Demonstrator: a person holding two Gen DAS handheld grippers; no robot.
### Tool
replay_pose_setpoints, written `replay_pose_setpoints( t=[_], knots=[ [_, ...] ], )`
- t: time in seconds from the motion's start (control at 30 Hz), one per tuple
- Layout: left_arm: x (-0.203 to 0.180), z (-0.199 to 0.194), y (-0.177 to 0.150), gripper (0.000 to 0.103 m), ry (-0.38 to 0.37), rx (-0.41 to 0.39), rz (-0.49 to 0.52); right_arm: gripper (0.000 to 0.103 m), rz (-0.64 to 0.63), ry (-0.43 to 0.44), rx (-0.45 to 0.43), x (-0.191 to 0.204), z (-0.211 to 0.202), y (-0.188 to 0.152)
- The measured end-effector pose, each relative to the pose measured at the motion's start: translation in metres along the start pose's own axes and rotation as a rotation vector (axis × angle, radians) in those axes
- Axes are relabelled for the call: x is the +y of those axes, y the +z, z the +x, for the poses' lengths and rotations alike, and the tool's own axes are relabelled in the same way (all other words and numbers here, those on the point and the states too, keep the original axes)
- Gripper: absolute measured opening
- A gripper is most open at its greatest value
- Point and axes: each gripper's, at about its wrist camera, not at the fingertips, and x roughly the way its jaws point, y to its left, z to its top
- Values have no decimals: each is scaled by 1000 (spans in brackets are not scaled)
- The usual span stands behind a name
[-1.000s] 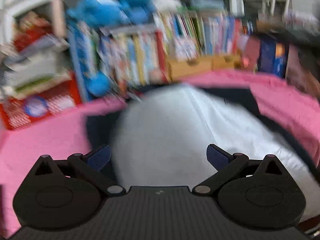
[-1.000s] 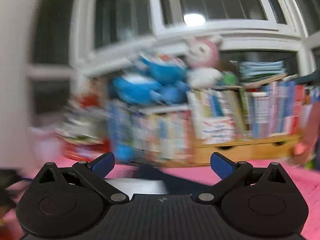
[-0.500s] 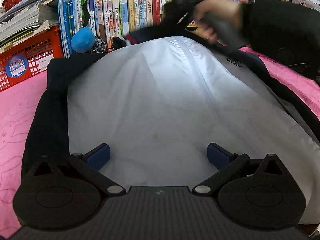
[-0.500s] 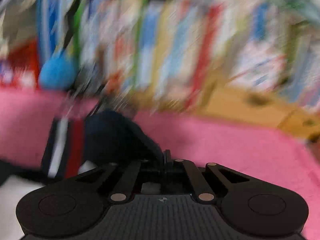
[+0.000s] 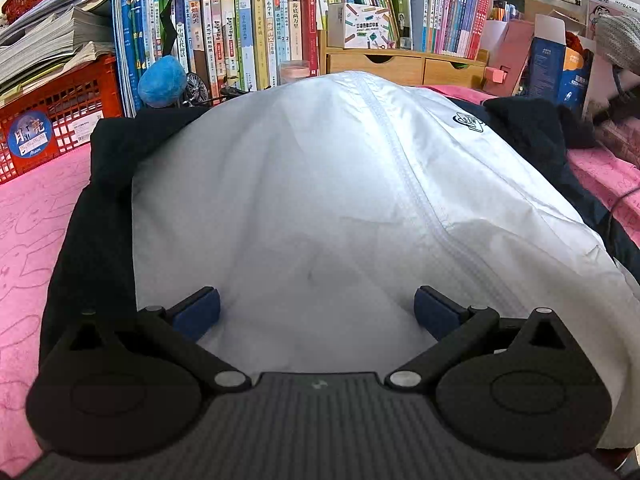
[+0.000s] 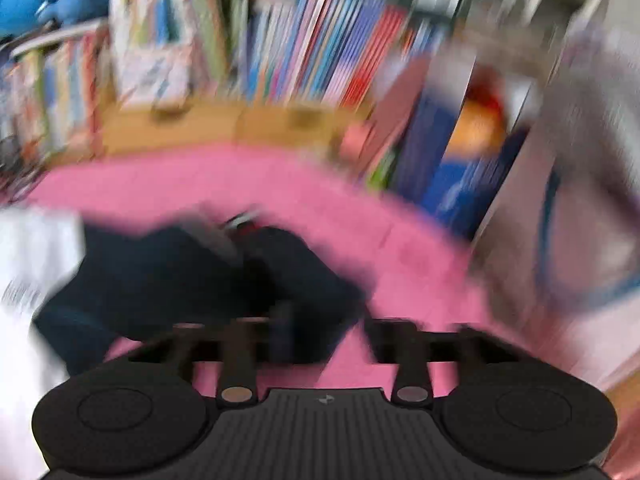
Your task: Fold clothes
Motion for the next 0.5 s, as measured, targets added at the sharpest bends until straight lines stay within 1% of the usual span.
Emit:
replay_pose_setpoints(
  t=[0.03, 0.1, 0.13, 0.17, 0.2, 0.23, 0.27, 0.33, 0.4, 0.43, 0.5],
  knots=[
    [0, 0, 0, 103, 0, 0, -1, 80, 14, 49, 31, -5, -1, -14],
    [0, 0, 0, 103, 1, -2, -1, 88, 47, 101, 6, -4, -21, -24],
    [0, 0, 0, 103, 2, -2, 0, 90, 59, 128, -7, -3, -34, -27],
    [0, -1, 0, 103, 3, -3, 0, 94, 59, 177, -37, 4, -44, -21],
    [0, 0, 0, 103, 4, -4, 0, 102, 57, 230, -71, 11, -54, -16],
    [0, 0, 0, 103, 5, -4, 0, 103, 44, 309, -122, 26, -61, -7],
    [0, 0, 0, 103, 6, -5, 1, 103, 30, 389, -153, 45, -61, 4],
    [0, -1, -1, 103, 4, -9, 1, 103, 14, 512, -134, 84, -46, 32],
    [0, -1, -1, 103, 3, -11, -1, 103, 15, 594, -68, 139, -21, 59],
    [1, -2, -1, 103, -1, -13, -2, 103, 16, 633, -33, 166, -7, 72],
    [2, -2, -1, 103, -9, -16, -7, 103, 58, 690, 88, 224, 30, 96]
  ],
)
